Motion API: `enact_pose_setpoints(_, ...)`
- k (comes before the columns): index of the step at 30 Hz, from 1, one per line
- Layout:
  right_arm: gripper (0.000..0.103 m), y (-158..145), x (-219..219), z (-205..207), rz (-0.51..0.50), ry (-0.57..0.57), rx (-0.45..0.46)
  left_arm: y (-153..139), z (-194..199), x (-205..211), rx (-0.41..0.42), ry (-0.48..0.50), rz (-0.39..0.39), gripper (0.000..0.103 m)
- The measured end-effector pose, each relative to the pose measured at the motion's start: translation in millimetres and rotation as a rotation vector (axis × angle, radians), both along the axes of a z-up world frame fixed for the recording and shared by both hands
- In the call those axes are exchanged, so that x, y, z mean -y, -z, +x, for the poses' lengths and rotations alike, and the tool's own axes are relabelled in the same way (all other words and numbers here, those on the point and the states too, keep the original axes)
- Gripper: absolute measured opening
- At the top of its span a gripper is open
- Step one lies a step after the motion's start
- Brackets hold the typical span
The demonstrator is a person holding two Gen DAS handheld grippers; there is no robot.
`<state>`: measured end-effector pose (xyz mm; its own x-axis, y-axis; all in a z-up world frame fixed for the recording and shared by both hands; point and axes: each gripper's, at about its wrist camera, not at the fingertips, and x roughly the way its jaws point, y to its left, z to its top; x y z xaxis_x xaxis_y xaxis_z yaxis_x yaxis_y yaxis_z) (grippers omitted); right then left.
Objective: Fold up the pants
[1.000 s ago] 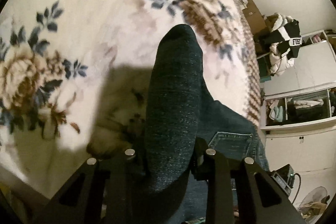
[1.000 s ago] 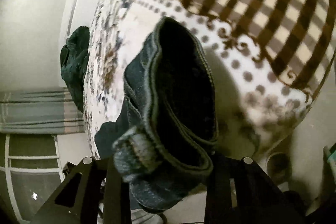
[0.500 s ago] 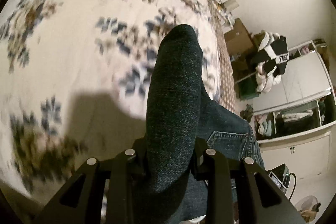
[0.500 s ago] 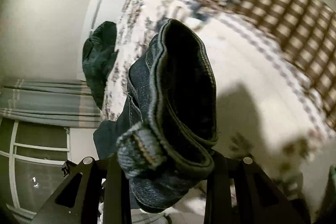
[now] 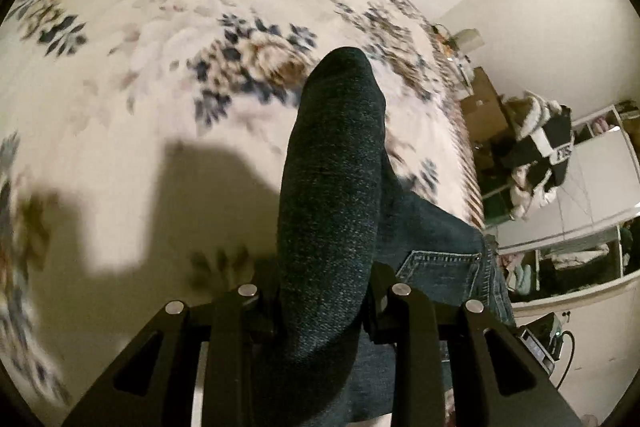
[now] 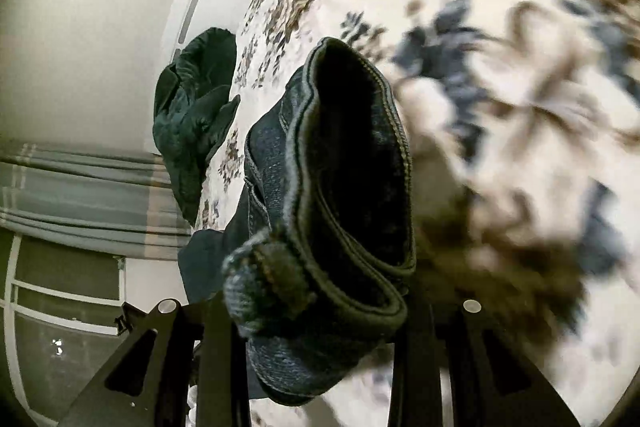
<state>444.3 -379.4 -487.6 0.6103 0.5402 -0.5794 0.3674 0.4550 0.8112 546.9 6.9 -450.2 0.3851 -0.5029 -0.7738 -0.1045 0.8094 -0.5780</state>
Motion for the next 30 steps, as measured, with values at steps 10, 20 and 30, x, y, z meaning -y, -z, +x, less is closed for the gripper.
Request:
enact_pose_setpoints(10, 0.050, 86.7, -17.7, 73.0, 0.064, -0.028, -0.161, 80.6, 36.8, -39.0, -0.141, -0.021, -0.030, 0.045)
enact_pose_setpoints(20, 0.032, 78.9, 5.8, 44.4, -0.099, 0.027, -0.206, 87.6, 33.1, -46.1, -0.139, -0.005, -0.060, 0.052)
enact_pose_setpoints(30, 0.057, 25.6, -28.6, 53.6, -0.430, -0.139, -0.245, 19.2, 3.7, -10.8, -0.064, 0.067, 0.339, 0.055)
